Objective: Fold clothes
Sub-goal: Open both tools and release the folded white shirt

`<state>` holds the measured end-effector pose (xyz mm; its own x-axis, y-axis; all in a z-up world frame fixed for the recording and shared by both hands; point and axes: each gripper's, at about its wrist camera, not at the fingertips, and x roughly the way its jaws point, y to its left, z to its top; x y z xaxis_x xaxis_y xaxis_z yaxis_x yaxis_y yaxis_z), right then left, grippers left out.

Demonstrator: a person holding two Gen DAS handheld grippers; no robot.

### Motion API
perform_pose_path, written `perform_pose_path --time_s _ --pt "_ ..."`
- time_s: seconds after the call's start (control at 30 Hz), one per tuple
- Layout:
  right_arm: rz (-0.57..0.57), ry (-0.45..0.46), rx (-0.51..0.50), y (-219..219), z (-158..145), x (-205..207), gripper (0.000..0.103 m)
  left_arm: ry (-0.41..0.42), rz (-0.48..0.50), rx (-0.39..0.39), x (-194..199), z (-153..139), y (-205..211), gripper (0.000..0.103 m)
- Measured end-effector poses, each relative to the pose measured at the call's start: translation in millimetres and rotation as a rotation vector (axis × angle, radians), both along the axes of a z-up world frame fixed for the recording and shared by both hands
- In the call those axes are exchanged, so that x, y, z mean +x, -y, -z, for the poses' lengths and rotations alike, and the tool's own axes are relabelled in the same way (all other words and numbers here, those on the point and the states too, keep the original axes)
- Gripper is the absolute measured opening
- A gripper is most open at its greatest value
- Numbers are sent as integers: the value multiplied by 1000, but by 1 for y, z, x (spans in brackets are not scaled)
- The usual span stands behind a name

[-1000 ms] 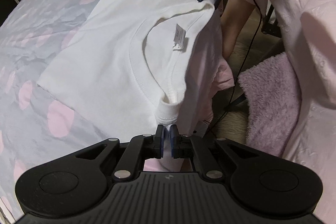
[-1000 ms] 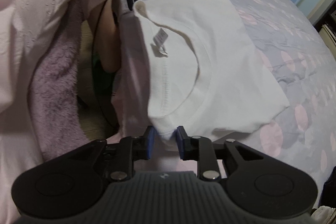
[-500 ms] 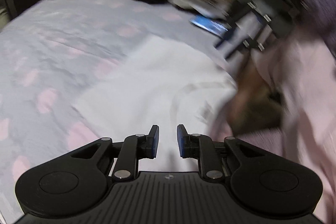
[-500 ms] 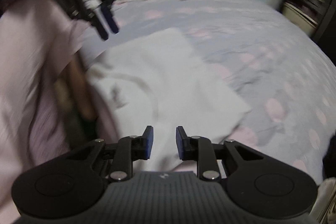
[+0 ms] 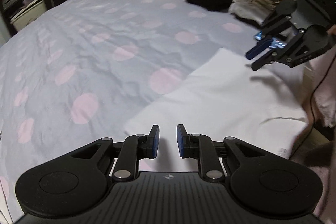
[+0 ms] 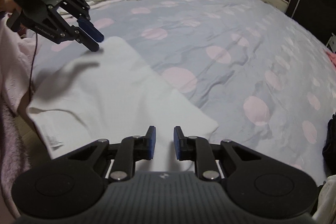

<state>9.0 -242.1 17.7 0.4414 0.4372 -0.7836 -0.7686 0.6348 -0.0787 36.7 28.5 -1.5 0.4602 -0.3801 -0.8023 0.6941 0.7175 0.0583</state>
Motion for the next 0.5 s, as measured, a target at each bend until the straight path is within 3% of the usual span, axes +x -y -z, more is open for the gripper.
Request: perform_pose_path --time_s 0.3,0.5 --pt "14 -77 -13 2 33 33 19 -85 -65 23 32 31 -8 14" --pt "20 -81 -13 1 44 35 18 -117 -83 26 39 44 -7 14"
